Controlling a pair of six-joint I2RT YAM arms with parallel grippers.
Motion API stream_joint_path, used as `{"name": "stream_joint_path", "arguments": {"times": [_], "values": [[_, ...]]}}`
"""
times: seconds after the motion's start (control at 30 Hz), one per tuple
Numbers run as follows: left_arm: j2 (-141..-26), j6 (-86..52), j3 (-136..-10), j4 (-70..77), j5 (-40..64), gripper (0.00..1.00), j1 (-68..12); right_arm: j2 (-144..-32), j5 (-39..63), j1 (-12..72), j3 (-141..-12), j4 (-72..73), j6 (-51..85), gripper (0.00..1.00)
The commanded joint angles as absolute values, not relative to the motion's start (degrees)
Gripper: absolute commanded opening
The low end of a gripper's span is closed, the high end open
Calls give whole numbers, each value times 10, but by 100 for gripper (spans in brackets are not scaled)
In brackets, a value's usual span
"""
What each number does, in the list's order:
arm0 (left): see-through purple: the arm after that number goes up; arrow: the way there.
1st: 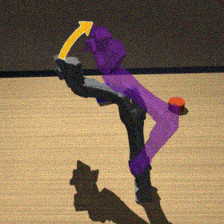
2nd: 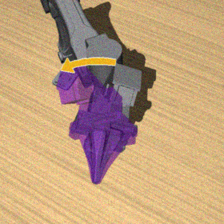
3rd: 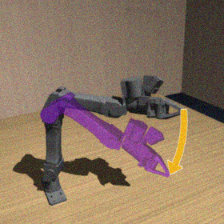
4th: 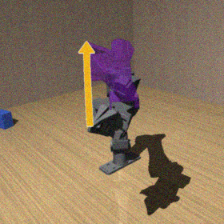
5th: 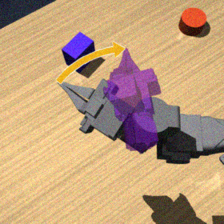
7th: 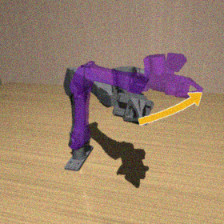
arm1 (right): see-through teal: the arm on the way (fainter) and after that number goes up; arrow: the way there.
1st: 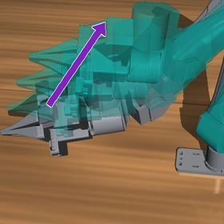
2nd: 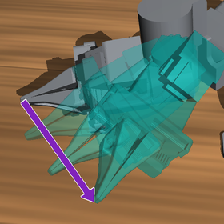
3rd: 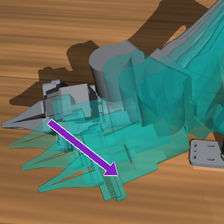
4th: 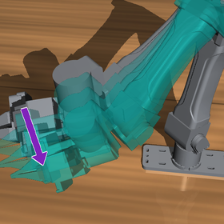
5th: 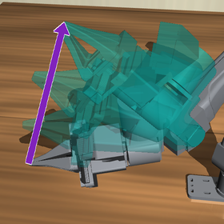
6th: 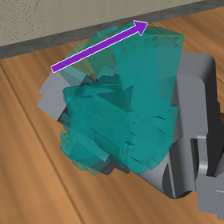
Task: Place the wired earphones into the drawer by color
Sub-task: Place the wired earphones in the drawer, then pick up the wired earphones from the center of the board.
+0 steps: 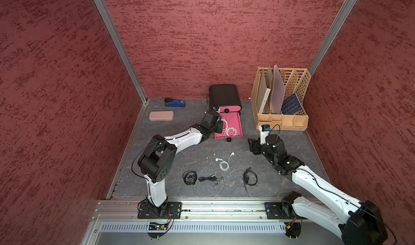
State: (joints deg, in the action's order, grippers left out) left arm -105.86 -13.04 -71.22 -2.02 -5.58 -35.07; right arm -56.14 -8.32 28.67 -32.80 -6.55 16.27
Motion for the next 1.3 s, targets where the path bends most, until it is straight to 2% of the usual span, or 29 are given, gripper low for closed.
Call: {"name": "stream_joint_path", "arguments": {"times": [0.0,0.13,0.17,0.23,0.33,0.77,1.1,1.27], "values": [[-1070,-128,-728,-1,-43,0,-347,-555,-103,283,-321,-48,164,66],[-1074,-129,-726,-3,-41,0,-345,-555,-103,283,-321,-47,164,66],[-1072,-130,-724,-3,-40,5,-345,-555,-102,283,-321,-47,164,66],[-1069,-132,-723,-6,-36,26,-343,-557,-102,283,-321,-47,163,66],[-1055,-138,-721,-18,-34,49,-342,-559,-100,283,-322,-46,163,66],[-890,-157,-604,-71,-20,98,-356,-577,-77,283,-327,-42,163,66],[-799,-177,-540,-191,-1,100,-419,-584,-76,283,-326,-39,164,66],[-792,-191,-538,-256,-60,100,-491,-584,-77,282,-326,-39,164,66]]}}
